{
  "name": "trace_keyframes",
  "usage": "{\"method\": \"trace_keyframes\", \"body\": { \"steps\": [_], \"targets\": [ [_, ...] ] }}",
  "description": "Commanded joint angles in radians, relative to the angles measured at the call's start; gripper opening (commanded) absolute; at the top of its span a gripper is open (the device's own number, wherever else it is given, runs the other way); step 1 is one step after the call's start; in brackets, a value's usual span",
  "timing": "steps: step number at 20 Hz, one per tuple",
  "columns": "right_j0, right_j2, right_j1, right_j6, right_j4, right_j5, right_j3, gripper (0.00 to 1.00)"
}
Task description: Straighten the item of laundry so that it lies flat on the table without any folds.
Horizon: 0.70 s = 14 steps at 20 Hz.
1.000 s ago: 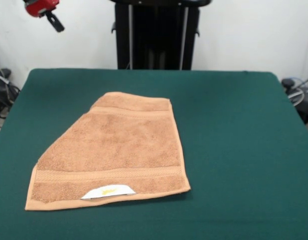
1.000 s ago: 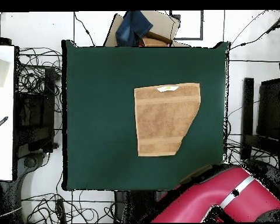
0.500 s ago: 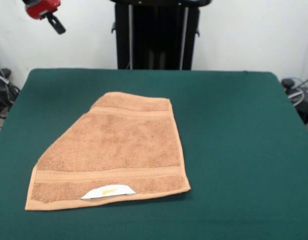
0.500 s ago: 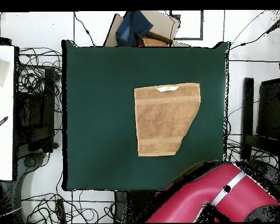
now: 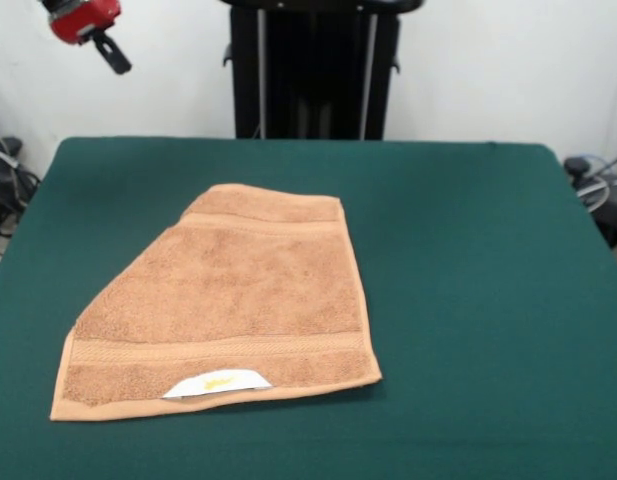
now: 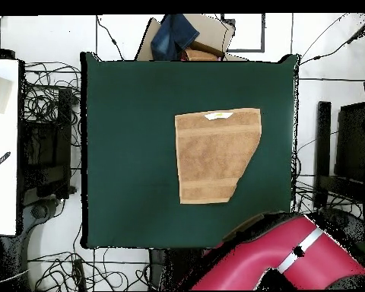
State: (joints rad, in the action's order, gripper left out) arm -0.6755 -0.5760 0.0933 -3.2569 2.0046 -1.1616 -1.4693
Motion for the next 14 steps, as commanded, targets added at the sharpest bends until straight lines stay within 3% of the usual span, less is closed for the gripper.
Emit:
{"method": "trace_keyframes", "body": {
  "steps": [1, 14],
  "targets": [
    [0.028, 0.241, 0.027, 0.147, -0.102, -0.033, -0.062, 0.00],
    [0.070, 0.289, 0.089, 0.112, -0.143, -0.019, -0.156, 0.00]
  ]
}}
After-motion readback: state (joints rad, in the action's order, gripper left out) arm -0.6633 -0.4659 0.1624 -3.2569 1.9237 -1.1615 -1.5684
